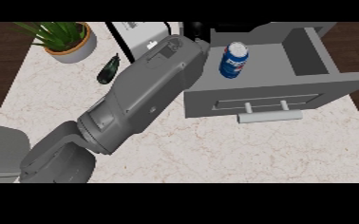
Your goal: Pick up the can, place it into the drawer and close the drawer
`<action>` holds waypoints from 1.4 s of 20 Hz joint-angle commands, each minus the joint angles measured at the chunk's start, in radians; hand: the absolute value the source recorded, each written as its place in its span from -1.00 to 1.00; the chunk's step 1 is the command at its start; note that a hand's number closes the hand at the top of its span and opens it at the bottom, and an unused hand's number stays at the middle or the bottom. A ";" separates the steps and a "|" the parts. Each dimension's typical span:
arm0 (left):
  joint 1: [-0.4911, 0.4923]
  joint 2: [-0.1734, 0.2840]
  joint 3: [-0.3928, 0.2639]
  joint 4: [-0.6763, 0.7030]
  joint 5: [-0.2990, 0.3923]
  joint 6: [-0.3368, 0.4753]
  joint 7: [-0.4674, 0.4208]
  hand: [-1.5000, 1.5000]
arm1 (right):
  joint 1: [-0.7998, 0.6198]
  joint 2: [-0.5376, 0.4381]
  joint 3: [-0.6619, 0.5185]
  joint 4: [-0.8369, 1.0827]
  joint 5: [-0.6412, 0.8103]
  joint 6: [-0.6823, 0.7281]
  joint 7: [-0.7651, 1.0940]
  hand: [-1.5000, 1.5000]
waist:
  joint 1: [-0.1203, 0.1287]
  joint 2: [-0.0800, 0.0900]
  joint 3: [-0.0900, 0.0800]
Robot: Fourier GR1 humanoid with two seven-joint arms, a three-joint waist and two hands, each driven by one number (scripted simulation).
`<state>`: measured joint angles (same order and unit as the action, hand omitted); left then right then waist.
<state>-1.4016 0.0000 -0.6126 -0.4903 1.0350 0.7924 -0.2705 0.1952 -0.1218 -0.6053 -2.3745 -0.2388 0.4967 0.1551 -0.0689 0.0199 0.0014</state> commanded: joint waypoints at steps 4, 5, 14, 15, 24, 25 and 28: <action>-0.041 0.000 -0.019 -0.048 0.023 0.038 -0.007 -1.00 | -0.138 0.001 0.169 -0.011 0.358 -0.027 -0.054 -1.00 | 0.048 -0.004 -0.001; 0.000 0.000 -0.014 -0.032 0.038 0.028 -0.036 -1.00 | -0.108 0.029 0.220 -0.047 0.409 -0.014 -0.065 -1.00 | 0.033 -0.001 0.000; -0.053 0.002 0.037 0.033 0.012 -0.023 0.024 -1.00 | -0.244 0.032 0.471 0.100 0.838 -0.138 -0.113 -1.00 | 0.068 -0.010 -0.001; -0.007 0.000 0.008 -0.044 0.031 0.034 0.012 -1.00 | -0.295 0.025 0.493 0.202 0.879 -0.163 -0.138 -1.00 | 0.071 -0.011 -0.001; 0.010 0.064 0.027 -0.061 -0.032 -0.003 0.086 -1.00 | -0.509 -0.016 0.599 0.590 1.135 -0.317 -0.222 -1.00 | 0.094 -0.016 -0.001; 0.021 0.017 0.030 -0.068 -0.042 0.049 0.039 -1.00 | -0.555 -0.009 0.627 0.643 1.178 -0.327 -0.198 -1.00 | 0.099 -0.015 -0.002; 0.049 0.098 0.008 -0.142 -0.058 0.026 0.120 -1.00 | -0.592 -0.024 0.645 0.747 1.227 -0.365 -0.238 -1.00 | 0.108 -0.021 -0.002</action>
<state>-1.3776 0.0621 -0.5931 -0.5766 0.9977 0.8112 -0.1882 -0.3279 -0.1372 -0.0008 -1.7779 0.9035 0.1849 -0.0511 0.0296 0.0020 -0.0003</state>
